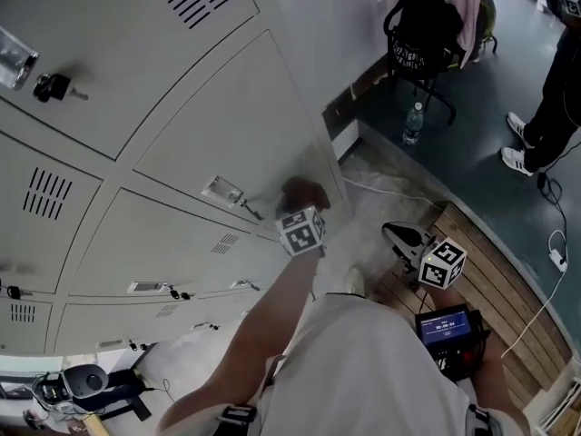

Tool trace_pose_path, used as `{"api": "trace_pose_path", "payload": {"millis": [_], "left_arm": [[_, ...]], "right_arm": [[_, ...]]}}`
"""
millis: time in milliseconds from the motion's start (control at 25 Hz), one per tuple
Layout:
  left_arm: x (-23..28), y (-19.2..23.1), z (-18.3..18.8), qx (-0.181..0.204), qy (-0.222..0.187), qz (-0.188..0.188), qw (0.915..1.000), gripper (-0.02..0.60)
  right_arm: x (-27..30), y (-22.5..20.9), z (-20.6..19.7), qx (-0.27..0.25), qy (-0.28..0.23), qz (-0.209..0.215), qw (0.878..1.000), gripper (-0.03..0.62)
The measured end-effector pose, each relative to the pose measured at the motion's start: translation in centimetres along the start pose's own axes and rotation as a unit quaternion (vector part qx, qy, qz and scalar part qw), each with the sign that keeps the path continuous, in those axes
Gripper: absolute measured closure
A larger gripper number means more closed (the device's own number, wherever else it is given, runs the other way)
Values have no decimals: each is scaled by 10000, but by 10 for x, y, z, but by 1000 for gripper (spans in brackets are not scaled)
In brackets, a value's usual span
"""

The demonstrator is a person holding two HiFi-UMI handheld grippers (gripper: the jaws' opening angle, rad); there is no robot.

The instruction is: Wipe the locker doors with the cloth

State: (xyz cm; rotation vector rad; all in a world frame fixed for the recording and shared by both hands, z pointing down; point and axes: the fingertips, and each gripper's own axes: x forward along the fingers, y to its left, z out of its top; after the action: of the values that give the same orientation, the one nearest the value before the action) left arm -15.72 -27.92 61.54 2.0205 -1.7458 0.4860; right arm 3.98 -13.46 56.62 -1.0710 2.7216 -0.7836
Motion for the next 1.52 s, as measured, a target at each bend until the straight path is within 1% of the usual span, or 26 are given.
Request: {"api": "trace_pose_path", "payload": {"millis": [200,280,360,400,440,560,640,680,840,960,1080,1120,1160,1240,1280,1360,1400,1440,1520], "left_arm": [[37,-53,27,134,-24,-534,9985,505],[48,-79,46,350,-199,-833,9957,505],[56,-104,68,618,-437,-1098,9911,506],[56,-112,78,649,-525,-1152,9898,505],[53,-115,86,571,-596,-1144,9900,505],[32,-96,89,-56,-693,-923,9933,505],[16,-70,75,-421,-620,-734,9945,505],[7,-56,66,-521,-576,-644,9949,505],[-26,-10,44,-602,-617,-269,9959,505],[-55,24,30,-690,-696,104,9951,505],[-80,61,7,-825,-601,443,9938,505],[-88,73,0,-804,-571,567,9935,505],[-99,84,-3,-697,-590,706,9933,505],[-124,100,7,-306,-824,925,9918,505],[-135,103,19,-118,-998,945,9904,505],[-151,104,43,157,-1243,815,9888,505],[-153,102,51,301,-1260,734,9889,505],[-153,100,55,462,-1200,677,9894,505],[-142,95,50,706,-881,573,9919,505]], "right_arm": [[-6,-15,7,57,-139,-209,9997,577],[-9,-18,8,76,-179,-282,9994,577],[-12,-21,10,90,-205,-338,9992,577],[-13,-22,11,93,-213,-351,9991,576],[-14,-22,12,96,-219,-352,9991,577],[-12,-20,13,109,-201,-278,9994,577],[-8,-18,11,107,-133,-171,9997,576],[-6,-16,9,101,-83,-105,9999,577],[8,-1,4,61,92,224,9997,577],[16,11,-6,37,275,464,9985,577],[23,19,-13,28,407,639,9971,576],[25,23,-14,17,432,691,9967,576],[28,27,-15,4,453,743,9962,576],[31,33,-17,-21,485,835,9953,576],[31,35,-17,-28,495,857,9951,577],[28,35,-19,-5,498,828,9953,577],[27,34,-20,20,489,793,9957,577],[25,33,-21,44,474,758,9960,577],[21,31,-21,75,442,694,9966,577]]}}
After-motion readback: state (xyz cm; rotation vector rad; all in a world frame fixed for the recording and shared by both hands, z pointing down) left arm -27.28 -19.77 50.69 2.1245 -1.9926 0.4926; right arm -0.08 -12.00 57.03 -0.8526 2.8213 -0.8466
